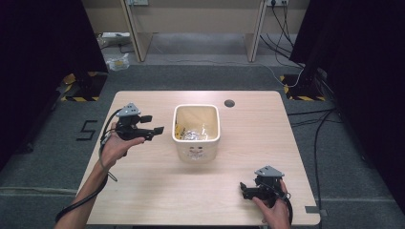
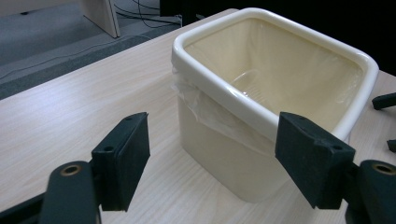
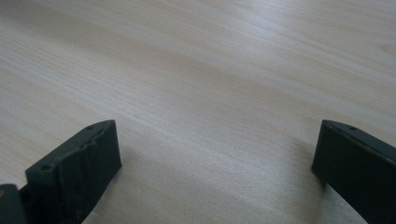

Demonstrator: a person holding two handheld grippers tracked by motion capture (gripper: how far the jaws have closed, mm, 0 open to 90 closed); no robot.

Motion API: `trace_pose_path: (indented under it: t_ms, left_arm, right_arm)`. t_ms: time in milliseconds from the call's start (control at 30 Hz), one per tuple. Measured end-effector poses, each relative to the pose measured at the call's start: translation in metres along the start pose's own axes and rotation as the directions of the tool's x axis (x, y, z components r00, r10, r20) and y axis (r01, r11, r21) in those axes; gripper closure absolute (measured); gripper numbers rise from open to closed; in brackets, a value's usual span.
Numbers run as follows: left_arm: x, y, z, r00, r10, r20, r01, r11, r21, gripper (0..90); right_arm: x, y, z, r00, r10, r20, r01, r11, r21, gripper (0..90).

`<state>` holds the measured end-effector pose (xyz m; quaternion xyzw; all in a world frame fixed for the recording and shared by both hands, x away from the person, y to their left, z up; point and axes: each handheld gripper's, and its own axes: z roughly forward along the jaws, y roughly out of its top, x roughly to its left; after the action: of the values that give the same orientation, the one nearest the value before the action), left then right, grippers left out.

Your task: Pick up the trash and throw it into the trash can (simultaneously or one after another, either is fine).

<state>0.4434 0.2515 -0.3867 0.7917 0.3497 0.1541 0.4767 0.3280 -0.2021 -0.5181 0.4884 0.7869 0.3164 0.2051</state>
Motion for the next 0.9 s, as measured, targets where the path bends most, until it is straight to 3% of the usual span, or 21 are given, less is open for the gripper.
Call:
trace_pose_path:
  t_ms: [900]
  left_arm:
    - [-0.003, -0.043, 0.004, 1.0000, -0.003, -0.006, 0.003, 0.9999, 0.016, 24.8]
  right_arm:
    - [0.000, 0.000, 0.000, 1.0000, -0.001, 0.000, 0.001, 1.000, 0.000, 1.0]
